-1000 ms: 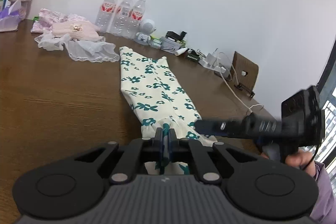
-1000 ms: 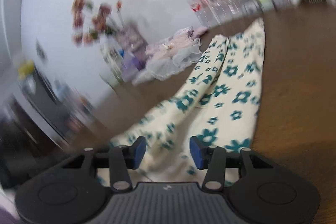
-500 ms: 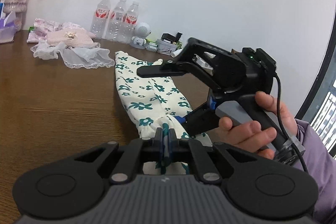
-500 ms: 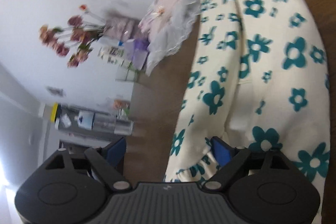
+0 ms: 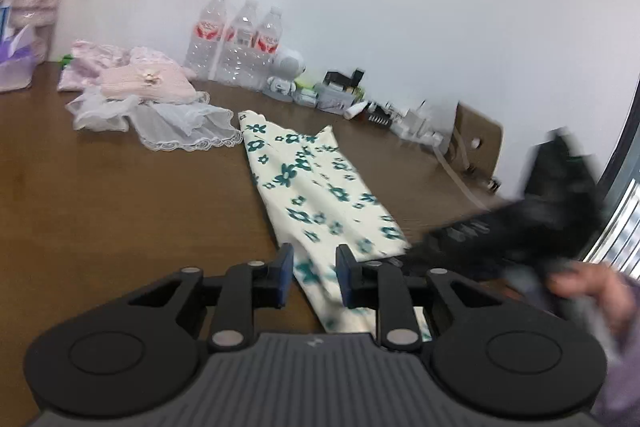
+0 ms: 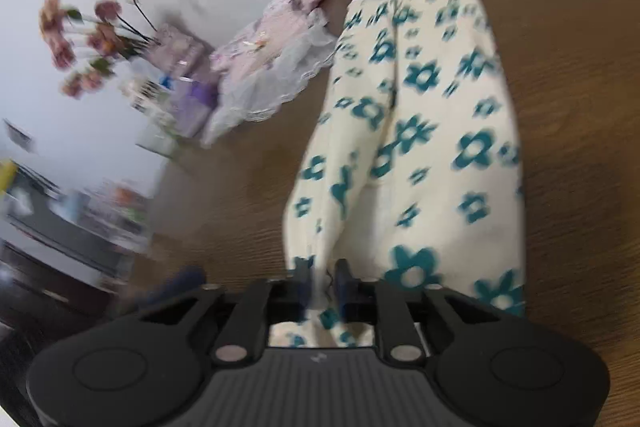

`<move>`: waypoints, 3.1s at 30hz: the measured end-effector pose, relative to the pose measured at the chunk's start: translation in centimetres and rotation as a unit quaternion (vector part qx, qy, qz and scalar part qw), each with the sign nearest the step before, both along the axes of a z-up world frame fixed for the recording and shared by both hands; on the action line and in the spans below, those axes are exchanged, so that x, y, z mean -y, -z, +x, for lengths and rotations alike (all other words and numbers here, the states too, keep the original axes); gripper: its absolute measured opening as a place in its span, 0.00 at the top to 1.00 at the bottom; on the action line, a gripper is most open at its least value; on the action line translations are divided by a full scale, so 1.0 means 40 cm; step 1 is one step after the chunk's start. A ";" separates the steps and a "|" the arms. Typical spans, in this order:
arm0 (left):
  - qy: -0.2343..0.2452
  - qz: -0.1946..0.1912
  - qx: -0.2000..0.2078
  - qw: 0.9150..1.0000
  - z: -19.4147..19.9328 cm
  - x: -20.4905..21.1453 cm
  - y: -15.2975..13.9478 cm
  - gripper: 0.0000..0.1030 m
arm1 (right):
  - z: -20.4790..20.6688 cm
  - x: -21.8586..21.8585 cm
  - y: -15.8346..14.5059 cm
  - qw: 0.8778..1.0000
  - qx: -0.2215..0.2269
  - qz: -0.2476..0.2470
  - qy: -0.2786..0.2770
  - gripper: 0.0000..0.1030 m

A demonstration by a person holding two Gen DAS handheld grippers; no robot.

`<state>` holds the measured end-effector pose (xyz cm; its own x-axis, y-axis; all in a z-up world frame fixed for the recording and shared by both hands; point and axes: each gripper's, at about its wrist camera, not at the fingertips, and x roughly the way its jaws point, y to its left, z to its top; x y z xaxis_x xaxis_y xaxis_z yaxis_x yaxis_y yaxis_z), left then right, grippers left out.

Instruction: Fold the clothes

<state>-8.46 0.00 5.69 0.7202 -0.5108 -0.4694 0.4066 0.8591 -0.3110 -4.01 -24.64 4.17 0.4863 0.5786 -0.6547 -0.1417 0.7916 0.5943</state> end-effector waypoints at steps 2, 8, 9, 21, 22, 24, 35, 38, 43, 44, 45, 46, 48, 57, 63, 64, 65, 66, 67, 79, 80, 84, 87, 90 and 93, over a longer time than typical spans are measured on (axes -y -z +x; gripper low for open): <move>0.011 0.023 -0.025 0.999 0.048 0.044 0.034 0.85 | -0.014 0.006 -0.011 0.999 0.020 -0.028 0.002 0.71; 0.018 0.110 -0.029 0.993 0.041 0.103 0.068 0.89 | -0.007 0.012 0.002 0.995 0.050 -0.089 0.000 0.95; 0.021 0.115 -0.032 0.993 0.032 0.099 0.065 0.89 | -0.012 0.006 -0.003 0.993 0.059 -0.104 -0.004 0.93; 0.048 0.169 -0.011 0.984 0.080 0.160 0.047 0.88 | 0.207 0.070 0.033 0.999 0.042 -0.018 0.026 0.99; 0.053 0.178 -0.012 0.983 0.086 0.170 0.052 0.88 | 0.202 0.067 0.025 0.997 0.057 -0.044 0.034 1.00; 0.058 0.181 -0.022 0.981 0.086 0.169 0.052 0.88 | 0.191 0.060 0.011 0.990 0.085 -0.100 0.052 1.00; 0.142 0.197 -0.010 0.970 0.057 0.233 0.038 0.63 | 0.042 0.071 -0.005 0.988 0.114 -0.100 -0.020 0.78; 0.155 0.163 -0.015 0.974 0.038 0.200 0.032 0.64 | -0.031 0.077 0.020 0.986 0.141 -0.083 -0.031 0.78; 0.179 0.180 -0.002 0.967 0.004 0.199 0.028 0.65 | -0.091 0.074 0.002 0.975 0.182 -0.117 -0.038 0.77; 0.184 0.168 0.003 0.968 -0.013 0.168 0.012 0.63 | -0.116 0.095 -0.020 0.972 0.198 -0.121 -0.042 0.77; 0.188 0.157 0.008 0.970 -0.031 0.137 -0.003 0.60 | -0.147 0.119 -0.038 0.967 0.217 -0.125 -0.050 0.77; 0.185 0.150 0.008 0.971 -0.056 0.100 -0.017 0.55 | -0.184 0.143 -0.050 0.961 0.235 -0.134 -0.064 0.74; 0.178 0.144 0.001 0.973 -0.102 0.059 -0.024 0.56 | -0.253 0.163 -0.052 0.951 0.237 -0.173 -0.096 0.69; 0.142 0.150 -0.013 0.978 -0.210 0.118 0.048 0.65 | -0.386 0.068 0.011 0.954 0.222 -0.184 -0.087 0.86; 0.085 0.176 -0.016 0.981 -0.021 0.174 0.043 0.75 | -0.161 -0.032 -0.003 0.964 0.167 -0.207 0.012 0.91; 0.068 0.164 -0.022 0.984 0.028 0.172 0.044 0.74 | -0.107 -0.033 -0.003 0.965 0.160 -0.207 0.023 0.90; 0.050 0.153 -0.029 0.987 0.075 0.169 0.044 0.71 | -0.061 -0.027 -0.004 0.966 0.154 -0.203 0.031 0.90; 0.034 0.137 -0.044 0.989 0.104 0.155 0.041 0.71 | -0.041 -0.014 -0.013 0.969 0.145 -0.199 0.032 0.89; 0.026 0.117 -0.066 0.991 0.111 0.130 0.030 0.70 | -0.034 0.002 -0.029 0.971 0.136 -0.196 0.028 0.87; 0.129 0.209 0.041 0.968 0.006 0.142 0.049 0.67 | -0.217 -0.037 -0.006 0.924 0.270 -0.225 -0.154 0.61; 0.126 0.203 0.036 0.970 0.008 0.145 0.051 0.74 | -0.215 -0.037 0.002 0.930 0.261 -0.212 -0.149 0.67; 0.116 0.194 0.012 0.974 -0.051 0.122 0.044 0.87 | -0.282 -0.050 0.020 0.928 0.264 -0.207 -0.162 0.93; 0.124 0.193 0.009 0.973 -0.172 0.098 0.035 0.84 | -0.393 -0.058 0.004 0.913 0.270 -0.219 -0.214 0.91; 0.176 0.197 0.071 0.962 -0.290 0.067 0.012 0.47 | -0.503 -0.036 -0.019 0.883 0.323 -0.221 -0.260 0.52; 0.229 0.286 0.163 0.916 -0.359 0.097 0.040 0.25 | -0.572 -0.036 -0.001 0.820 0.400 -0.278 -0.301 0.24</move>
